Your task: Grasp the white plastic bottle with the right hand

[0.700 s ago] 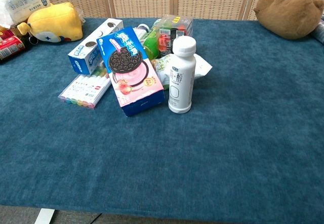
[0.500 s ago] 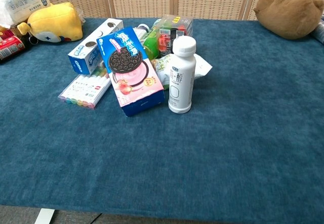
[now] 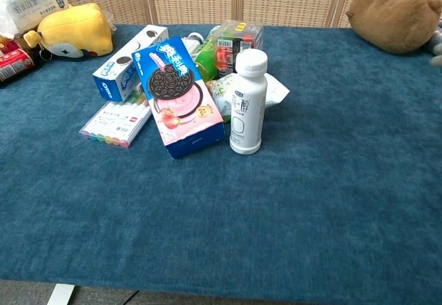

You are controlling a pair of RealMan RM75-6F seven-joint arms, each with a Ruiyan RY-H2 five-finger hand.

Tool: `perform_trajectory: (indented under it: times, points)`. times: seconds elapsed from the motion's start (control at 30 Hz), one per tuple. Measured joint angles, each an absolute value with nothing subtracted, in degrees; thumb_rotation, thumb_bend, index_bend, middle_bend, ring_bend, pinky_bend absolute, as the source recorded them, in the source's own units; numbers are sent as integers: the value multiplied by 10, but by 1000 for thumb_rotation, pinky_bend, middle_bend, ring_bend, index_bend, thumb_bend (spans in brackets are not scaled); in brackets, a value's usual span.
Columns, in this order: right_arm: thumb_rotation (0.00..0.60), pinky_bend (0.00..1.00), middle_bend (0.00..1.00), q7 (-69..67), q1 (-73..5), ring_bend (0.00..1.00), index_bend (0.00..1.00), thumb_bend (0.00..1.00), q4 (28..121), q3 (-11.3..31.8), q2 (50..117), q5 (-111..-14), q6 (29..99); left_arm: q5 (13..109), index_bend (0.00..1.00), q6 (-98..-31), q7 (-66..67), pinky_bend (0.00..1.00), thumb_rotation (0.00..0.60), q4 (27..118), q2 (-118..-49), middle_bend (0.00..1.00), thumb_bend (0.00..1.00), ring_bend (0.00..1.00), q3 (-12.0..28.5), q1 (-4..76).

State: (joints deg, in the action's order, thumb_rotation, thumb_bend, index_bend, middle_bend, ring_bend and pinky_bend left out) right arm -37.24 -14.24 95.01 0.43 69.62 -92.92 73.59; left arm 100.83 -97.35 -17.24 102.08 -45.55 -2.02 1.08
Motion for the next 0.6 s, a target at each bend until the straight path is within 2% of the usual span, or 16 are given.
perform_trajectory:
  times: [0.4, 0.6]
  points:
    - [600, 235, 0, -371, -215, 0, 0, 185, 951, 48, 772, -886, 663, 984, 185, -963, -171, 0, 600, 1015, -459, 0, 0, 0, -13, 14]
    - [600, 235, 0, -368, -240, 0, 0, 176, 922, 65, 812, -865, 638, 970, 185, -955, -167, 0, 600, 1011, -461, 0, 0, 0, -9, 16]
